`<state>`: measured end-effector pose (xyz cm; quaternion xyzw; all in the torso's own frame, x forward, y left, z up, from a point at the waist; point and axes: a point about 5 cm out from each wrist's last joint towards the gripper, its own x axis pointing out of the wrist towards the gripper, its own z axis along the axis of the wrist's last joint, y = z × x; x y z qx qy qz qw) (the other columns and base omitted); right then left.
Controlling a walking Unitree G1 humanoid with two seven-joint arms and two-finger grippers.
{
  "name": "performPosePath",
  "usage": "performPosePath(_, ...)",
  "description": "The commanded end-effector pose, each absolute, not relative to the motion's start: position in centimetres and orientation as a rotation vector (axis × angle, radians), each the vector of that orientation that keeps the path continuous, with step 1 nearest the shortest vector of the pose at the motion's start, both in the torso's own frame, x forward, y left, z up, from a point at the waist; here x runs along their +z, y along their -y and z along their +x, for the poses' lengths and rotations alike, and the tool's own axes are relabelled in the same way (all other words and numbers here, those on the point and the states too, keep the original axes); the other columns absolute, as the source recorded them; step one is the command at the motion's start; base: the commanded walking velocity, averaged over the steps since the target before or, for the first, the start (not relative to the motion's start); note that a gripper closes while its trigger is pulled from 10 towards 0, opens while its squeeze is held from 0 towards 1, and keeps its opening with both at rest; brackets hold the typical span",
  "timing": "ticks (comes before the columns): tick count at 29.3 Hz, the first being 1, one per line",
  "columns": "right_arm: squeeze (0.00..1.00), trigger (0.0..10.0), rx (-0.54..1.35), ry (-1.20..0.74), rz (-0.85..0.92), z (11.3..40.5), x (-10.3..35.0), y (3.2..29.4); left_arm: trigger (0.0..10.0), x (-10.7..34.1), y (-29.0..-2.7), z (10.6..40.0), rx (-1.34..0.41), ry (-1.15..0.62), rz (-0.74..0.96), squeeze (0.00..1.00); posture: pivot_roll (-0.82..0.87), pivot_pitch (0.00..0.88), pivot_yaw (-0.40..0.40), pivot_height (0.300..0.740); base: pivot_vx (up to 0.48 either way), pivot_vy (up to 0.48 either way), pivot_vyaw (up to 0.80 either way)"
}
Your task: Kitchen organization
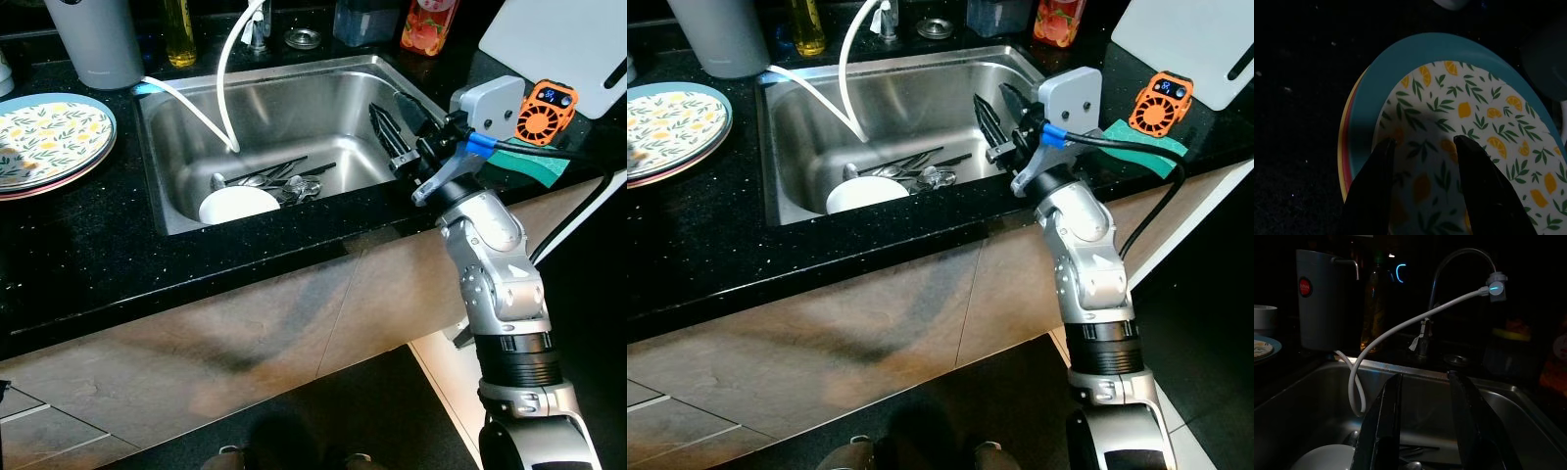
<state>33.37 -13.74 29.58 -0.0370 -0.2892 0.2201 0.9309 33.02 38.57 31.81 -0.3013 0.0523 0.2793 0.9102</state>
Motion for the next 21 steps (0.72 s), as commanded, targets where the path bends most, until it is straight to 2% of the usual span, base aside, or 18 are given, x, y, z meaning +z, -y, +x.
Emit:
performPosePath(1, 0.0, 10.0, 0.436, 0.588, -0.065, 33.4, 29.4, 14.2, 10.0, 31.3, -38.2, 33.3, 0.561, -0.136, -0.65, 0.0, 0.16, 0.166, -0.015, 0.74, 0.0, 0.0, 0.0)
performPosePath(9, 0.0, 10.0, 0.55, 0.577, -0.054, 32.9, 29.1, 13.3, 10.0, 31.7, -39.2, 32.7, 0.651, -0.084, -0.63, 0.0, 0.16, 0.165, -0.021, 0.74, 0.0, 0.0, 0.0)
performPosePath(14, 0.0, 10.0, 0.635, 0.554, -0.07, 32.5, 28.6, 12.6, 10.0, 32.1, -40.2, 31.9, 0.669, -0.045, -0.708, 0.0, 0.16, 0.16, -0.027, 0.74, 0.0, 0.0, 0.0)
performPosePath(21, 0.0, 10.0, 0.896, 0.46, -0.203, 30.9, 26.6, 10.5, 10.0, 30.4, -39.7, 32.4, 0.656, -0.083, -0.753, 0.0, 0.15, 0.153, -0.036, 0.74, 0.0, 0.0, 0.0)
